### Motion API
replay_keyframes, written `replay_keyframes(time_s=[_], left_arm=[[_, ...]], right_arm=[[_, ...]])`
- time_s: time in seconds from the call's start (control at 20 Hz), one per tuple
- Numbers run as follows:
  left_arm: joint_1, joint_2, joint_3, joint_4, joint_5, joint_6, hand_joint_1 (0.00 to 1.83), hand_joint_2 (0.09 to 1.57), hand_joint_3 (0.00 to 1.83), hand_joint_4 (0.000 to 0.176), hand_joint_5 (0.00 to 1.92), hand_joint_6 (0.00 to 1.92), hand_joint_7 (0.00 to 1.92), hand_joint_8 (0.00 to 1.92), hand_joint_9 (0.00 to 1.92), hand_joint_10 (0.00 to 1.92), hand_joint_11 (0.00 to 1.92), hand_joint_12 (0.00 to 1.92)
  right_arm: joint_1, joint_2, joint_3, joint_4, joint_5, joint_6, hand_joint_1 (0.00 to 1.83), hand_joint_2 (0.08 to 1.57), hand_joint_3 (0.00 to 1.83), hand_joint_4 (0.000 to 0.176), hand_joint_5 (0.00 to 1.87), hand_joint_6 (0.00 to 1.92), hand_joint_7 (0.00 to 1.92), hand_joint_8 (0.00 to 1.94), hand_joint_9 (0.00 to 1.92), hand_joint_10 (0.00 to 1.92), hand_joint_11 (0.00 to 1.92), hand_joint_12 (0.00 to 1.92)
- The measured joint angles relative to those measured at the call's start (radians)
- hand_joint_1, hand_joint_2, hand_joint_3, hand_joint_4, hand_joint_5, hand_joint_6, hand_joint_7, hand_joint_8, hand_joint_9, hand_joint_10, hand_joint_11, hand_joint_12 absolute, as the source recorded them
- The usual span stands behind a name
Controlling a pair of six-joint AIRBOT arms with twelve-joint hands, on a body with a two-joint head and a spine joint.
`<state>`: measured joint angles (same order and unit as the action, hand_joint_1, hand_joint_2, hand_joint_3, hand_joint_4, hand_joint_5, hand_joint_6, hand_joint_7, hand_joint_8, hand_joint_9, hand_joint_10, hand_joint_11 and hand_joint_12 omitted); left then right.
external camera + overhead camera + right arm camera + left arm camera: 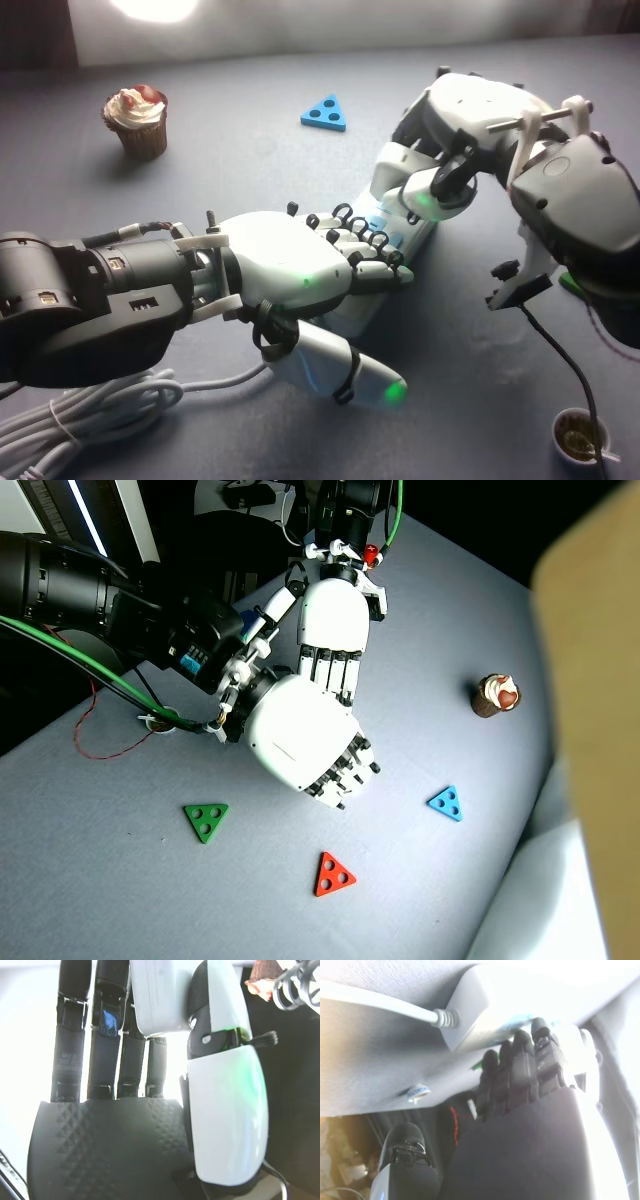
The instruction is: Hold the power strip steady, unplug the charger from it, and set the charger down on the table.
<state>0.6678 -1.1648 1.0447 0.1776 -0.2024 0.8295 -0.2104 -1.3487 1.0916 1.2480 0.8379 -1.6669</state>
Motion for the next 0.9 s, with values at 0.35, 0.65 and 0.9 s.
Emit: replay_keyframes(time_s=[0.35,0.65,0.9], left_arm=[[0.008,0.0,0.0,-0.002,-0.008,-0.001,0.0,1.04,0.0,0.0,0.15,0.0,0.15,0.0,0.13,0.0,0.03,0.15],[0.008,0.002,0.0,-0.002,-0.01,-0.001,0.0,1.04,0.0,0.0,0.14,0.0,0.15,0.01,0.13,0.01,0.05,0.16],[0.008,0.004,-0.001,-0.002,-0.009,0.0,0.0,1.03,0.0,0.0,0.14,0.0,0.15,0.0,0.14,0.01,0.06,0.16]], right_arm=[[0.019,0.065,-0.044,-0.091,-0.029,0.006,1.26,1.02,0.0,0.008,1.12,0.72,1.32,0.42,1.29,0.0,0.82,0.79],[-0.044,0.175,-0.068,-0.556,-0.181,-0.032,1.26,1.02,0.0,0.0,1.1,0.77,1.34,0.36,1.29,0.0,0.83,0.84],[-0.066,0.239,-0.06,-0.826,-0.286,-0.015,1.39,1.02,0.0,0.0,1.07,0.82,1.42,0.04,1.14,0.86,0.87,0.82]])
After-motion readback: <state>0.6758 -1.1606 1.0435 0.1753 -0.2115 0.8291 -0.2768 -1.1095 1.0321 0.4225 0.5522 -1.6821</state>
